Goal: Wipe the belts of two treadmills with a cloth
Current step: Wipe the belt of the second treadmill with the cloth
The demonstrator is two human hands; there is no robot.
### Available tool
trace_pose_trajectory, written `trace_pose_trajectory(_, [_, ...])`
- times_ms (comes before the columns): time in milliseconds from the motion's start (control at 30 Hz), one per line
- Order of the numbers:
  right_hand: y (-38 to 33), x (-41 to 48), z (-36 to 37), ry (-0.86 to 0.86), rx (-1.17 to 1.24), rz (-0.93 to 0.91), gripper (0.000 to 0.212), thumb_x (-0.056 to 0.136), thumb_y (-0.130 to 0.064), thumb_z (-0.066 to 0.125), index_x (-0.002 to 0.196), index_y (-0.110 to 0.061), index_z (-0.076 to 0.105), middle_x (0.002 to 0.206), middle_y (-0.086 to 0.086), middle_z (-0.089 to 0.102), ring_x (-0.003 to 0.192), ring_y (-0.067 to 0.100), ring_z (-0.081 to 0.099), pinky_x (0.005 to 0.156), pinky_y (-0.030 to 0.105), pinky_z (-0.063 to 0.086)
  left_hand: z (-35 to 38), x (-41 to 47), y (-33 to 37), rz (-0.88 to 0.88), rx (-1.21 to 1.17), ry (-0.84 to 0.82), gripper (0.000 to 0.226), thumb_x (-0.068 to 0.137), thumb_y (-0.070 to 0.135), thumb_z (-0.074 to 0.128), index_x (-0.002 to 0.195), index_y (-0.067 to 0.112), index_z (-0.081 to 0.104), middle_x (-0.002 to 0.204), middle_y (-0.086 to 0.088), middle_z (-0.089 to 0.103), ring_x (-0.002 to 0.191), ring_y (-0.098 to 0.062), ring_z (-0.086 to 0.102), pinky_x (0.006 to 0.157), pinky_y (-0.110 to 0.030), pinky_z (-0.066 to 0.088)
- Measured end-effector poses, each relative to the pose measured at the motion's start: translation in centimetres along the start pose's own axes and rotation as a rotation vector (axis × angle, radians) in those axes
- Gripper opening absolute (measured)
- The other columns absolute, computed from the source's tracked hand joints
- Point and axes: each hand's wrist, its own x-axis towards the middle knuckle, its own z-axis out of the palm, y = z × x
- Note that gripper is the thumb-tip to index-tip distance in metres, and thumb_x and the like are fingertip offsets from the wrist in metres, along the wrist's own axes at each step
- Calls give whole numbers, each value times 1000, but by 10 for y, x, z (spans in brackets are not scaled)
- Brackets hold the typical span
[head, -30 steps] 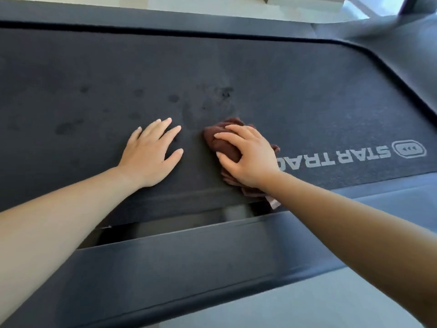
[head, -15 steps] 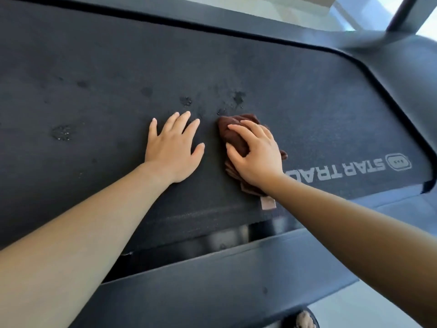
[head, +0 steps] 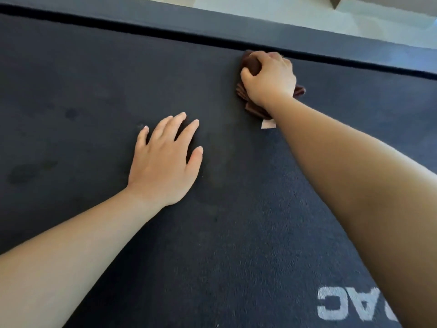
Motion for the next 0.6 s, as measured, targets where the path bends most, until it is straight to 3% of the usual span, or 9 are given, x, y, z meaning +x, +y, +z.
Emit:
trace_pose_trajectory(267, [0, 30, 5, -58, -75, -38, 49, 86, -47, 42, 131, -29, 49, 134, 9, 48, 124, 33, 40, 98, 47, 36, -3, 2, 0, -15, -7, 8, 52, 91, 44, 30, 141, 31, 33, 152, 9, 26, 140, -11, 17, 114, -44, 12])
trace_pose_trajectory(400, [-7, -25, -6, -90, -86, -75, 49, 89, -48, 44, 134, -29, 47, 141, 6, 44, 128, 31, 37, 102, 50, 33, -3, 2, -1, -21, -31, 18, 51, 92, 44, 33, 141, 30, 35, 152, 7, 27, 140, -12, 18, 114, -46, 12])
trace_pose_trajectory(600, [-32, -161, -26, -55, -32, -142, 44, 88, -48, 49, 128, -31, 53, 134, 0, 49, 123, 26, 41, 99, 49, 37, -10, -7, -10, 69, -81, -77, 48, 96, 34, 35, 143, 22, 33, 154, 0, 23, 143, -18, 15, 115, -44, 12])
